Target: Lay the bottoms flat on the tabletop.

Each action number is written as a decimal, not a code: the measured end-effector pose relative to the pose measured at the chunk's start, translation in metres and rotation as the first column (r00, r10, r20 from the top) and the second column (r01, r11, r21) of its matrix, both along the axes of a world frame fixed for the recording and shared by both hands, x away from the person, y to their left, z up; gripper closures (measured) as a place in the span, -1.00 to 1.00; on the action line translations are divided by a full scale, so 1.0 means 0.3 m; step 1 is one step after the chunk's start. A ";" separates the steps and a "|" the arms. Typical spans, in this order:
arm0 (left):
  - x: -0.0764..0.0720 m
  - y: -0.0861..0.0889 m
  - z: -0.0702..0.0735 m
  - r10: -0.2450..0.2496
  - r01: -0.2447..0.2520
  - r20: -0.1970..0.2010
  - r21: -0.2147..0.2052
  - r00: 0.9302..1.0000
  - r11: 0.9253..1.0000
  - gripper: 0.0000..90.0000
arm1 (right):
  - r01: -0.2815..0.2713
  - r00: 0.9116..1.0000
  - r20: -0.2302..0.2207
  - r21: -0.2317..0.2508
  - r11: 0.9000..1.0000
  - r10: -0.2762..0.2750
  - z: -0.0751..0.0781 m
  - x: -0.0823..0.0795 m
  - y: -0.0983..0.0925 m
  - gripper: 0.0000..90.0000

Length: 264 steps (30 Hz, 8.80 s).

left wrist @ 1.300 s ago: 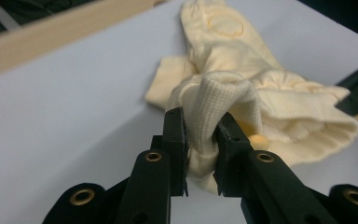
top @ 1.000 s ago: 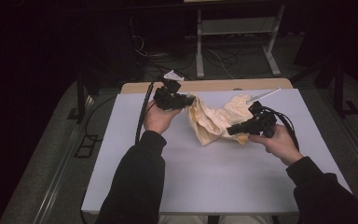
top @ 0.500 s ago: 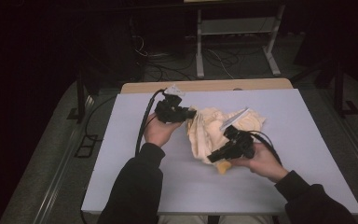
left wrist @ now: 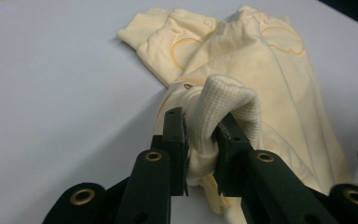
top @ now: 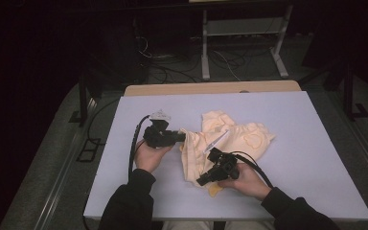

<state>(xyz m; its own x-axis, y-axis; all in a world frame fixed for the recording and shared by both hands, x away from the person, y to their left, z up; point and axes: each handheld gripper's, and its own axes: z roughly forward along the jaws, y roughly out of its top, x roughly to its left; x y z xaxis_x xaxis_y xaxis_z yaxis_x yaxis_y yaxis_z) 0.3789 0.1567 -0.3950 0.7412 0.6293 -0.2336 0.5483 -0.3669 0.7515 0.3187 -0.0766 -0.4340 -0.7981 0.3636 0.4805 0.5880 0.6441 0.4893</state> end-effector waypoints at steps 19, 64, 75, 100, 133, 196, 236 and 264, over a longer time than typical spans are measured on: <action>-0.081 0.091 -0.010 0.149 -0.150 0.019 0.066 0.989 0.986 -0.15 | 0.158 0.971 0.167 0.074 0.985 -0.169 0.160 0.081 -0.183 -0.16; -0.227 -0.012 -0.134 -0.049 0.032 -0.230 -0.079 0.972 0.996 -0.36 | 0.480 0.859 0.200 0.005 0.877 -0.471 0.132 0.433 -0.301 -0.51; -0.227 -0.055 -0.160 -0.121 0.106 -0.283 -0.069 0.952 0.992 -0.01 | 0.446 0.892 0.103 -0.034 0.895 -0.440 0.093 0.441 -0.278 0.48; -0.215 -0.076 -0.153 -0.188 0.190 -0.303 -0.024 0.934 0.981 0.90 | 0.444 0.894 0.101 -0.068 0.894 -0.436 0.081 0.419 -0.292 0.79; -0.138 -0.043 -0.077 -0.137 0.141 -0.251 -0.003 0.958 0.990 0.91 | 0.499 0.864 0.159 -0.147 0.854 -0.478 0.112 0.328 -0.456 0.81; 0.022 0.118 -0.030 0.085 -0.072 -0.189 0.074 0.978 0.995 0.90 | 0.460 0.884 0.120 -0.041 0.887 -0.453 0.150 0.306 -0.365 -0.56; 0.061 0.089 -0.027 0.084 -0.069 -0.174 0.088 0.981 0.994 0.90 | 0.563 0.814 0.232 -0.091 0.821 -0.532 0.112 0.457 -0.536 0.79; 0.302 0.077 0.055 0.129 -0.079 -0.228 0.216 0.965 0.973 0.90 | 0.616 0.787 0.058 -0.139 0.775 -0.615 0.052 0.140 -0.701 0.80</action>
